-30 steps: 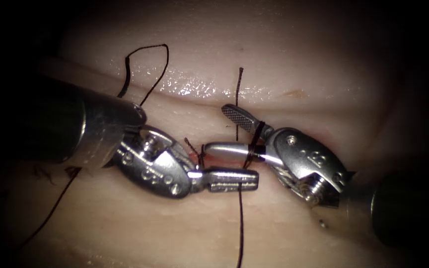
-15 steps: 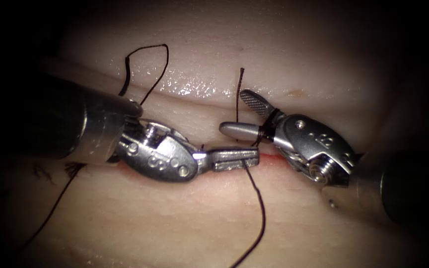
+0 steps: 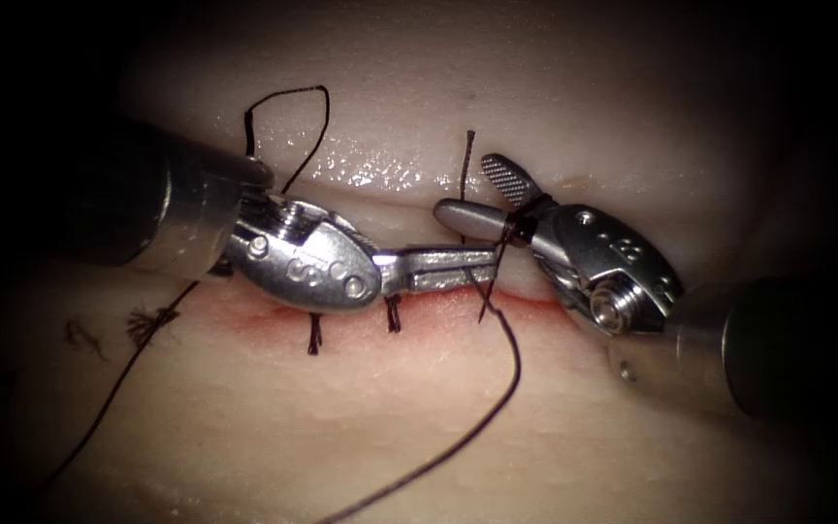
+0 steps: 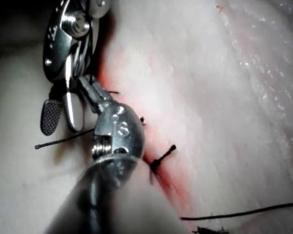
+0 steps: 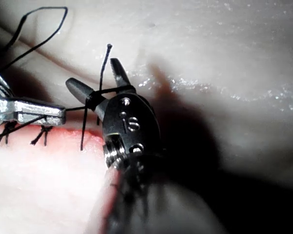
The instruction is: Wound Closure
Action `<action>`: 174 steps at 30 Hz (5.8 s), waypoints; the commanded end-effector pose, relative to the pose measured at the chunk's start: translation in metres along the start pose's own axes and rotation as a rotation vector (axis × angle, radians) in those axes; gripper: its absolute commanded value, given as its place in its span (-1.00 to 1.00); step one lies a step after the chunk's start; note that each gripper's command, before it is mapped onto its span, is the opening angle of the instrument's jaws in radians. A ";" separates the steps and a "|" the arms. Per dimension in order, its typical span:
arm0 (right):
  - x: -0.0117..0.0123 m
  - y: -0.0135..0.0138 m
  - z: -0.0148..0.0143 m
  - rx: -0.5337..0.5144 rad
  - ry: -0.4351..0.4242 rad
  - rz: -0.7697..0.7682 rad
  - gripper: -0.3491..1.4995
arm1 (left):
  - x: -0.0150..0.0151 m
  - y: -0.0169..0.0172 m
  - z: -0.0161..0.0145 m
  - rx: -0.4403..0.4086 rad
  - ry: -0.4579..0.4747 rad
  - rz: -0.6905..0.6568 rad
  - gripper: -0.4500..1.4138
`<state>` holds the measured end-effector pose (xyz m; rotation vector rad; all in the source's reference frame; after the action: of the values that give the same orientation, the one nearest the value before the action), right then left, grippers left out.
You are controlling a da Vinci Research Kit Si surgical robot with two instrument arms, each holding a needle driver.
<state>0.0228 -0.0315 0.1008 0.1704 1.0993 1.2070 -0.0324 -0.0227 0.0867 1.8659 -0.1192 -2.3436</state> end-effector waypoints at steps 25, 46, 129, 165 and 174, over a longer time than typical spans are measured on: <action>0.0000 -0.0008 0.0030 0.018 -0.017 0.083 -0.74 | -0.0019 0.0001 0.0014 -0.027 -0.016 0.000 -1.00; -0.0009 -0.0034 0.0005 0.092 0.077 -0.180 -1.00 | -0.0033 -0.0006 -0.0015 -0.031 -0.026 -0.052 -1.00; -0.0110 -0.0130 -0.0106 0.139 0.062 -0.346 -1.00 | -0.0175 -0.0316 -0.0062 0.431 -0.568 0.107 -1.00; -0.0071 -0.0175 -0.0110 0.240 0.012 -0.272 0.87 | -0.0049 -0.0183 -0.0048 0.059 0.201 -0.150 -1.00; -0.0011 -0.0157 -0.0118 0.335 -0.003 -0.254 0.60 | 0.0039 -0.0119 -0.0056 -0.028 0.335 -0.210 -1.00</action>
<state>0.0237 -0.0438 0.0849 0.2845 1.2720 0.7910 -0.0280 -0.0122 0.0787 2.3273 0.1594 -2.0942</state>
